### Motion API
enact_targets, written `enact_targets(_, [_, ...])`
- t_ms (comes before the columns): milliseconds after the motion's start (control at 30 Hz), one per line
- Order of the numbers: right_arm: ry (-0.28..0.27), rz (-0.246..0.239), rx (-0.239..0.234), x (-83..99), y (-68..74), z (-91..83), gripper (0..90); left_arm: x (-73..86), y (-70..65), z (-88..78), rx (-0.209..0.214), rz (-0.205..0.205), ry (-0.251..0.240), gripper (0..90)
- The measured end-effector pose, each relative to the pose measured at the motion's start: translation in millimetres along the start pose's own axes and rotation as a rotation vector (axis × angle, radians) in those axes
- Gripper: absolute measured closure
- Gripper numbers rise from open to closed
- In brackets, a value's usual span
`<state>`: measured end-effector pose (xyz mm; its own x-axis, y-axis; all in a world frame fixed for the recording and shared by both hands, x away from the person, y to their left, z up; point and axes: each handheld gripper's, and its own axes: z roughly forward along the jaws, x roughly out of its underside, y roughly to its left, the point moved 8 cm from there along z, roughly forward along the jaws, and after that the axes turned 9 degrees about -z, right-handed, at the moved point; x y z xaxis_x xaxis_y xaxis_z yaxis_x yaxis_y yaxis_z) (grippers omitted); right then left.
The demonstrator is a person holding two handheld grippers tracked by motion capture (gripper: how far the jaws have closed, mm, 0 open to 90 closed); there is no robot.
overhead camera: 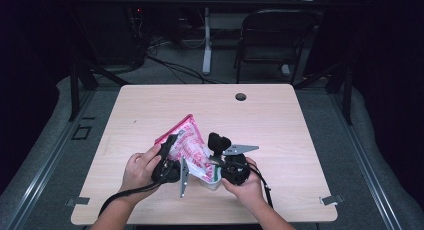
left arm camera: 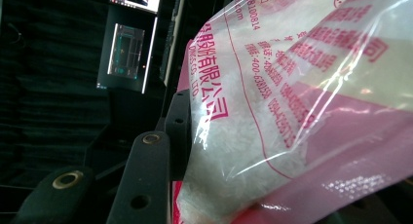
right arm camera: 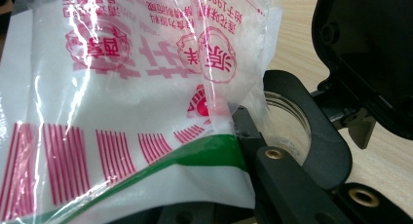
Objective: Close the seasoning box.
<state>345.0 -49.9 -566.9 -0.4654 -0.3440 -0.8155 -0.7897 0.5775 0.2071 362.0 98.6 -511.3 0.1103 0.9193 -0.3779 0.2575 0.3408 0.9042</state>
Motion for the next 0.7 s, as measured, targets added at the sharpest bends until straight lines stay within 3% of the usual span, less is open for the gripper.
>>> enact_targets(700, [0.003,-0.001,-0.004,0.4,1.3,0.7,89.7,-4.5,2.4,-4.1,-0.014,0.023,-0.007,66.0])
